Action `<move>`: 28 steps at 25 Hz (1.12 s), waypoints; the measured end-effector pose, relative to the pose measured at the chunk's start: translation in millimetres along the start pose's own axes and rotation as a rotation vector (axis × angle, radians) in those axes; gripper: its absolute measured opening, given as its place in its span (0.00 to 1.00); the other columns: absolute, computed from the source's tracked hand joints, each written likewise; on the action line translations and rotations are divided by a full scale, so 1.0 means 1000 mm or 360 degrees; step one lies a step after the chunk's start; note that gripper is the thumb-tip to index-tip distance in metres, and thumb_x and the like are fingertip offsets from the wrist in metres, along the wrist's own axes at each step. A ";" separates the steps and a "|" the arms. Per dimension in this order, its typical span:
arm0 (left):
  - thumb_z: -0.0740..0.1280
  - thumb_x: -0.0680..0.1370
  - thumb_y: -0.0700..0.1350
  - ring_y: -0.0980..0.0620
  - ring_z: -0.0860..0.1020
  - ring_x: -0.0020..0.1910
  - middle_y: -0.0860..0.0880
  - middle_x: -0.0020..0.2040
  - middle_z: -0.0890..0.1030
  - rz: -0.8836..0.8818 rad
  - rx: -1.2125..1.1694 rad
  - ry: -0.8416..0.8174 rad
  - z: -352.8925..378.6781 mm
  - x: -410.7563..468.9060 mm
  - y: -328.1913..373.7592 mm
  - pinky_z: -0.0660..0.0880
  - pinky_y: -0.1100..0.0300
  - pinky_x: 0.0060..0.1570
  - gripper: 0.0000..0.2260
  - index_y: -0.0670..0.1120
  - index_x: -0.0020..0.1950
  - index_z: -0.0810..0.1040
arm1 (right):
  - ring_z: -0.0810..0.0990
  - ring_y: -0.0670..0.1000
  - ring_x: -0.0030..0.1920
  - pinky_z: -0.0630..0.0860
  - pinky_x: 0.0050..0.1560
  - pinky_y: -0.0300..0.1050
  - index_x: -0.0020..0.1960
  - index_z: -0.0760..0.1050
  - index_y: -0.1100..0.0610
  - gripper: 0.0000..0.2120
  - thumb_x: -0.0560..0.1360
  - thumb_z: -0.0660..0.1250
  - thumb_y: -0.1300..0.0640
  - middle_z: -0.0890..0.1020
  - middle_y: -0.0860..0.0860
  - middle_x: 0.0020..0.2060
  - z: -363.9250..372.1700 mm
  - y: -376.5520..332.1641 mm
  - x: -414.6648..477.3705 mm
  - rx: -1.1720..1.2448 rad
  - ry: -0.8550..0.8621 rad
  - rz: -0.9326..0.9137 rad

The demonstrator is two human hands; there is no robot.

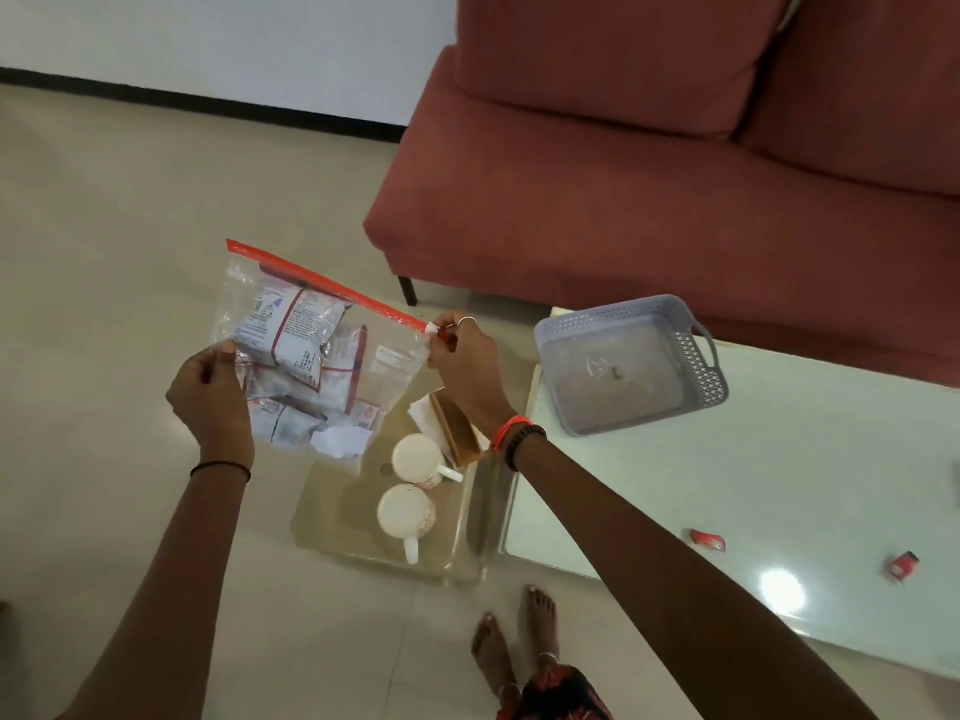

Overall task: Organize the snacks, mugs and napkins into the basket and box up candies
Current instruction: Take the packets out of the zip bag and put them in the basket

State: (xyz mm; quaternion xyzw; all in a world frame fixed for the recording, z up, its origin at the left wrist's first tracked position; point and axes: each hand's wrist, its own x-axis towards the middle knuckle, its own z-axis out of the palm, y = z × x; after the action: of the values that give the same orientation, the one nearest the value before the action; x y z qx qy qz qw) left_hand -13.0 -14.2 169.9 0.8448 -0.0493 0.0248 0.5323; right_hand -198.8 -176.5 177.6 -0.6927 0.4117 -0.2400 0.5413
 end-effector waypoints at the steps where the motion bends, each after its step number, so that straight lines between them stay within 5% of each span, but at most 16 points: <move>1: 0.65 0.76 0.45 0.41 0.79 0.50 0.35 0.53 0.81 0.0008 -0.0032 -0.0042 0.009 -0.010 0.010 0.74 0.57 0.50 0.15 0.36 0.55 0.79 | 0.83 0.56 0.42 0.80 0.46 0.49 0.51 0.75 0.59 0.05 0.77 0.63 0.60 0.84 0.55 0.41 -0.018 -0.002 -0.003 0.0057 0.0060 0.0017; 6: 0.65 0.76 0.44 0.48 0.76 0.45 0.35 0.51 0.81 0.0072 -0.0139 -0.0293 0.060 -0.070 0.057 0.73 0.58 0.47 0.14 0.35 0.53 0.80 | 0.84 0.51 0.42 0.80 0.46 0.36 0.52 0.79 0.61 0.07 0.76 0.65 0.64 0.84 0.54 0.42 -0.114 0.005 -0.029 0.0241 0.0384 0.0062; 8: 0.65 0.76 0.43 0.45 0.77 0.46 0.34 0.51 0.81 0.0090 -0.0155 -0.0402 0.082 -0.101 0.076 0.73 0.57 0.48 0.13 0.34 0.52 0.79 | 0.83 0.50 0.39 0.82 0.45 0.40 0.51 0.77 0.63 0.06 0.76 0.64 0.67 0.84 0.59 0.44 -0.152 0.012 -0.040 0.0322 0.0512 0.0093; 12: 0.65 0.77 0.43 0.46 0.77 0.48 0.36 0.52 0.82 0.0076 -0.0213 -0.0604 0.122 -0.164 0.103 0.72 0.61 0.47 0.12 0.35 0.53 0.79 | 0.80 0.39 0.30 0.77 0.34 0.30 0.43 0.73 0.60 0.05 0.75 0.64 0.69 0.82 0.58 0.39 -0.225 0.027 -0.055 0.0286 0.0657 0.0119; 19: 0.64 0.77 0.43 0.41 0.78 0.52 0.37 0.52 0.82 -0.0007 -0.0027 -0.0864 0.171 -0.255 0.112 0.72 0.57 0.51 0.12 0.37 0.54 0.79 | 0.80 0.51 0.43 0.77 0.40 0.27 0.47 0.74 0.67 0.04 0.76 0.61 0.69 0.81 0.62 0.44 -0.312 0.052 -0.059 0.0176 0.0592 0.0109; 23: 0.63 0.77 0.44 0.47 0.75 0.45 0.45 0.46 0.80 -0.0030 0.0163 -0.1025 0.192 -0.294 0.107 0.64 0.75 0.47 0.10 0.39 0.51 0.79 | 0.81 0.51 0.43 0.76 0.42 0.24 0.50 0.74 0.66 0.07 0.77 0.58 0.71 0.80 0.56 0.42 -0.348 0.070 -0.057 0.0055 0.0489 0.0085; 26: 0.63 0.77 0.41 0.46 0.75 0.50 0.42 0.49 0.78 0.0018 0.0121 -0.1003 0.207 -0.319 0.118 0.69 0.60 0.55 0.07 0.42 0.51 0.78 | 0.81 0.53 0.41 0.73 0.41 0.21 0.49 0.75 0.65 0.05 0.78 0.59 0.69 0.81 0.58 0.39 -0.369 0.084 -0.054 -0.0118 0.0371 0.0050; 28: 0.61 0.78 0.41 0.49 0.75 0.55 0.42 0.56 0.78 0.0307 0.0116 -0.1012 0.216 -0.338 0.133 0.69 0.62 0.57 0.10 0.41 0.57 0.77 | 0.80 0.60 0.43 0.74 0.39 0.27 0.47 0.74 0.67 0.07 0.78 0.58 0.67 0.80 0.64 0.41 -0.376 0.093 -0.056 -0.0176 0.0309 0.0085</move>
State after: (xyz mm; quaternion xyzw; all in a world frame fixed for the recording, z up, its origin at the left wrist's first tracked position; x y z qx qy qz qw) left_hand -365.6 -246.4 164.0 0.8201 -0.2919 -0.1881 0.4548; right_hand -551.2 -344.6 208.1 -0.6839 0.4932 -0.2681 0.4660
